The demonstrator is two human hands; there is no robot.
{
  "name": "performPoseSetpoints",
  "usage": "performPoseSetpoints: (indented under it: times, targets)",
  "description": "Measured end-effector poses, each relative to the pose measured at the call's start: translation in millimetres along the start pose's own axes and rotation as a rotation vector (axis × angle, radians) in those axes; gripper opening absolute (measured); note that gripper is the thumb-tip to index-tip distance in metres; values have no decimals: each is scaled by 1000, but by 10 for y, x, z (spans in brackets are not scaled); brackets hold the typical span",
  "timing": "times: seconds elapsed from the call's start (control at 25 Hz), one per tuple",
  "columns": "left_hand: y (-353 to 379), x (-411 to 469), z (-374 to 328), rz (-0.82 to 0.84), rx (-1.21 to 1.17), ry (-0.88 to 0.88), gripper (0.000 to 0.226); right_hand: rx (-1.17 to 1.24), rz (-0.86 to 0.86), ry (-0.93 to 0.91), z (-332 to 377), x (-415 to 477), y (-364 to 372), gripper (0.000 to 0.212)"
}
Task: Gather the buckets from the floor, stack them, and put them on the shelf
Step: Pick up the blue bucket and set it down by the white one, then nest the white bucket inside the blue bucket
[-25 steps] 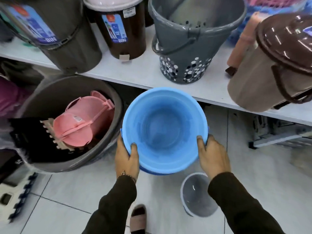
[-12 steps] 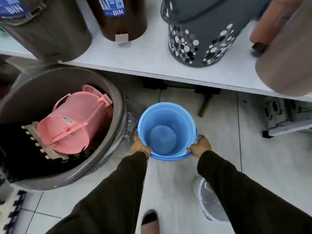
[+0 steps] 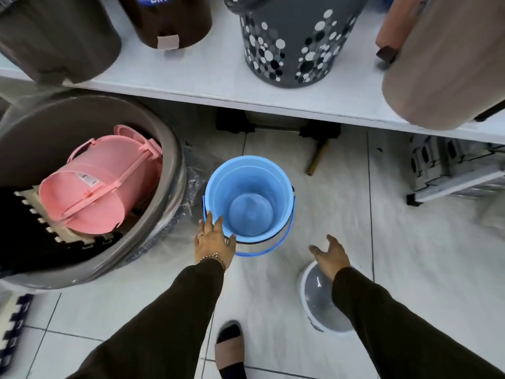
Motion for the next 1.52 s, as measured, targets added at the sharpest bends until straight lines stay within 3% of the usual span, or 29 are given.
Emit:
performPoseSetpoints:
  times: [0.2,0.32,0.44,0.56,0.68,0.76,0.84,1.0,1.12,1.32,1.52]
  targets:
    - [462,-582,-492,-94,25,198,53,101,-56,162,-1214,-86,-516,53]
    - [1138,-887,-769,-13,-273,258,49,155,-47,307,-2023,49,-539,68]
    - [2139,-1068,-753,158,-553,-45,62,255,54,385,-2637,287,-216,72]
    - [3101,-1206,-531,340,-562,-341,57,310,112,313,-2882,474,71,70]
    - [3495,-1289,-501,259,-810,-472,25,109,31,159,-3006,635,85,75]
    - [3538,-1383,-564,172,-950,-511,18,-96,-48,150,-3045,599,-62,82]
    - [3439,-1500,-734,160,-1042,-507,16,-71,-118,36,-2911,467,-288,88]
    - [2789,-1525,-1363,175,-1213,-425,18,398,-217,-384,-2141,-85,-929,96]
    - [2053,-1454,-1728,105,-1352,-350,17,421,-315,-551,-1388,-481,-1349,104]
    - [729,-1326,-1672,-65,-1481,-230,32,386,-267,-723,32,-1176,-1333,111]
    - [-52,-1003,-968,-162,-1508,-274,30,345,-135,-749,959,-1293,-588,110]
Point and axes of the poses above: each hand's wrist, its own x-axis towards the middle knuckle, its own y-axis out of the palm, z = x × y, the point moved 8 cm from there along x, towards the middle knuckle, and after that the axes turned 8 degrees about y, right-handed, at the moved point
